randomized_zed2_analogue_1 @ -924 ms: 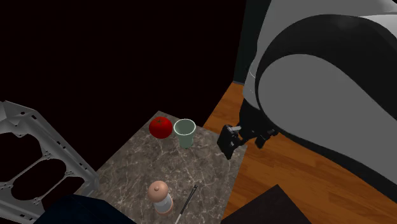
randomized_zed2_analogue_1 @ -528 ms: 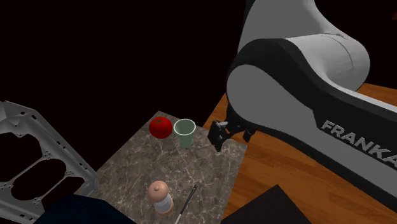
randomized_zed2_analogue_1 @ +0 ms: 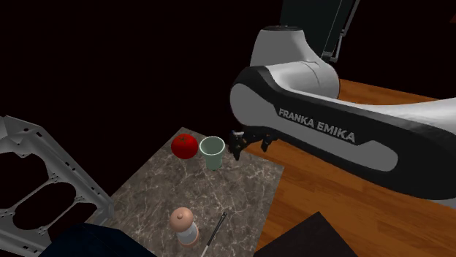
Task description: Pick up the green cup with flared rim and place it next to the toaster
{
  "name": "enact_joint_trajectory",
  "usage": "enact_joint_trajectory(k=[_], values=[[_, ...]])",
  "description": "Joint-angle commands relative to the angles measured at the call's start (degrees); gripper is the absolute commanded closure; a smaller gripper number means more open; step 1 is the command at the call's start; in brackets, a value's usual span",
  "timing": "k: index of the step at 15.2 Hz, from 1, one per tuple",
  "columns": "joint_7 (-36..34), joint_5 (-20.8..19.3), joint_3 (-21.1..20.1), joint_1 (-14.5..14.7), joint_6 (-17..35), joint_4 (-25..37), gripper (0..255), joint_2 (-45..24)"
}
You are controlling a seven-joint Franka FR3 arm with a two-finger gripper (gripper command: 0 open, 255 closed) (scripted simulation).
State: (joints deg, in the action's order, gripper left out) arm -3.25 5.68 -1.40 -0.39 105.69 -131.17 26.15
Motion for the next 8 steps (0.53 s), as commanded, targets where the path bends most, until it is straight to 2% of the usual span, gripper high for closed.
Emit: enact_joint_trajectory(k=[1, 8], values=[[0.54, 0.08, 0.02, 0.03, 3.45, 1.05, 0, -4.26], [2.77, 0.32, 0.52, -0.08, 11.40, 8.24, 0, -19.03]])
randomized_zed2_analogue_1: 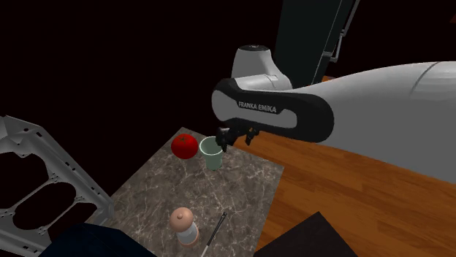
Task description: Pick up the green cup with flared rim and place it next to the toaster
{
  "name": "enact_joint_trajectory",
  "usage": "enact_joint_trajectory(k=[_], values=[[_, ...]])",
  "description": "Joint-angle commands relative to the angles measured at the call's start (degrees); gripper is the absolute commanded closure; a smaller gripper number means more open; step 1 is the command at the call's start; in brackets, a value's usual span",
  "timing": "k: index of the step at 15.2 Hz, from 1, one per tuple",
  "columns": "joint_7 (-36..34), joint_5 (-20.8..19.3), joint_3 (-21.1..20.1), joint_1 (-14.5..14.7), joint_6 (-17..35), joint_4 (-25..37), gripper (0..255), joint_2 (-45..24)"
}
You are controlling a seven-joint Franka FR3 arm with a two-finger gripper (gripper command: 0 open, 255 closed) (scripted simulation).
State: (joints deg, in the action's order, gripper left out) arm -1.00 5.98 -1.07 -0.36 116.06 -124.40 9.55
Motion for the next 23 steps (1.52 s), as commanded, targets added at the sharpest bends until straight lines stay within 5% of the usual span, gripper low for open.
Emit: enact_joint_trajectory(k=[1, 9, 23], values=[[0.83, 0.08, 0.24, -0.13, 1.91, 2.81, 0, -4.59], [2.92, 0.54, 0.40, -0.40, 6.34, 16.32, 0, -22.11], [3.12, 0.82, 0.18, -0.14, 11.43, 14.35, 0, -25.20]])
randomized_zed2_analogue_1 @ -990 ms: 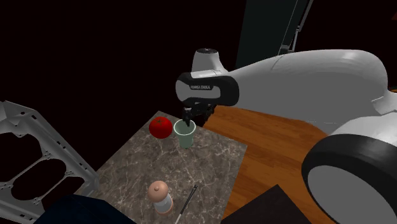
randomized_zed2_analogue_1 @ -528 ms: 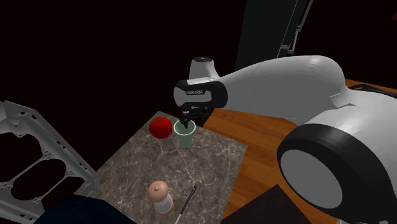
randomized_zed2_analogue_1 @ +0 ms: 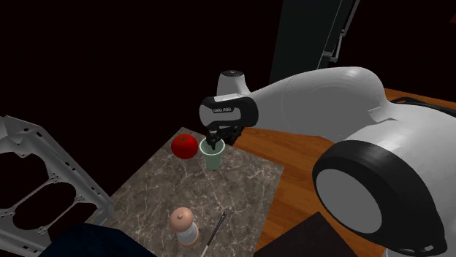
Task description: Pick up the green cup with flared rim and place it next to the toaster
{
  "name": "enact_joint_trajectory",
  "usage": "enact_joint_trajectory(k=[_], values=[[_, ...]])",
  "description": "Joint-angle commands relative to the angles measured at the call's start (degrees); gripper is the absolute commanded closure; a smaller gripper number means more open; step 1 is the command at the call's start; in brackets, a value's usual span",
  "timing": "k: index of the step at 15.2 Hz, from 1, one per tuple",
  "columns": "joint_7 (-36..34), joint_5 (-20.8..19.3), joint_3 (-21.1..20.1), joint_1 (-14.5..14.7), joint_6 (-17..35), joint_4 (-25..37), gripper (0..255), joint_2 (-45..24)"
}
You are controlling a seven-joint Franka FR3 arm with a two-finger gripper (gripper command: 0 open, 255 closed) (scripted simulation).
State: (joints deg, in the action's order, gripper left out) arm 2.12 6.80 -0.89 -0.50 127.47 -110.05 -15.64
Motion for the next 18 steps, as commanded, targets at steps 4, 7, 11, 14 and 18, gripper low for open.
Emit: enact_joint_trajectory(k=[4, 7, 11, 14, 18], values=[[0.00, 0.00, 0.00, 0.00, 0.01, 0.00, 255, -0.01], [0.00, 0.00, 0.00, 0.00, 0.01, -0.01, 255, 0.00], [-0.01, 0.00, 0.00, 0.01, 0.02, -0.02, 255, 0.01], [-0.15, -0.10, 0.03, 0.00, -1.32, 0.60, 255, 0.73], [-0.46, -0.27, 0.07, -0.02, -4.03, 2.00, 255, 2.05]])
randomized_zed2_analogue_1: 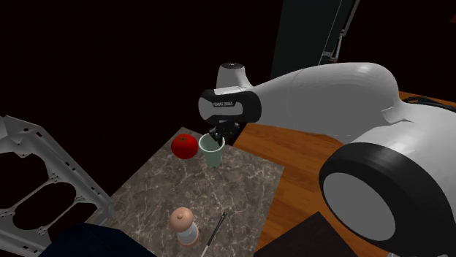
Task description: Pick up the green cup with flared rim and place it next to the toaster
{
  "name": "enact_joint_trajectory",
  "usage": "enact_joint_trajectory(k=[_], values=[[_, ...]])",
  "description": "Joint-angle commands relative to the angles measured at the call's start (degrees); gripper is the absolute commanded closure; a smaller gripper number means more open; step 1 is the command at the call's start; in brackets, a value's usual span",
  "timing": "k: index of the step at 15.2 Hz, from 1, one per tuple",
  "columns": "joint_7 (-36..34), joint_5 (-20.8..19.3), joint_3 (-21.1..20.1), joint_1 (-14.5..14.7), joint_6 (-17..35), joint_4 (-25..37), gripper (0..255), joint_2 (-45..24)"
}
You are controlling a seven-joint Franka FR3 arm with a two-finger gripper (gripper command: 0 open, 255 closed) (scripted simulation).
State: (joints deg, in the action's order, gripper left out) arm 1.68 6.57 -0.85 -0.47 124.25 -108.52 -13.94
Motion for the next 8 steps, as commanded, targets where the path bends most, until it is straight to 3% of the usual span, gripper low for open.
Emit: enact_joint_trajectory(k=[1, 8], values=[[-0.10, -0.09, 0.04, -0.04, -1.49, 0.84, 255, 0.66], [-0.62, -0.36, 0.11, -0.07, -6.34, 3.83, 255, 2.54]])
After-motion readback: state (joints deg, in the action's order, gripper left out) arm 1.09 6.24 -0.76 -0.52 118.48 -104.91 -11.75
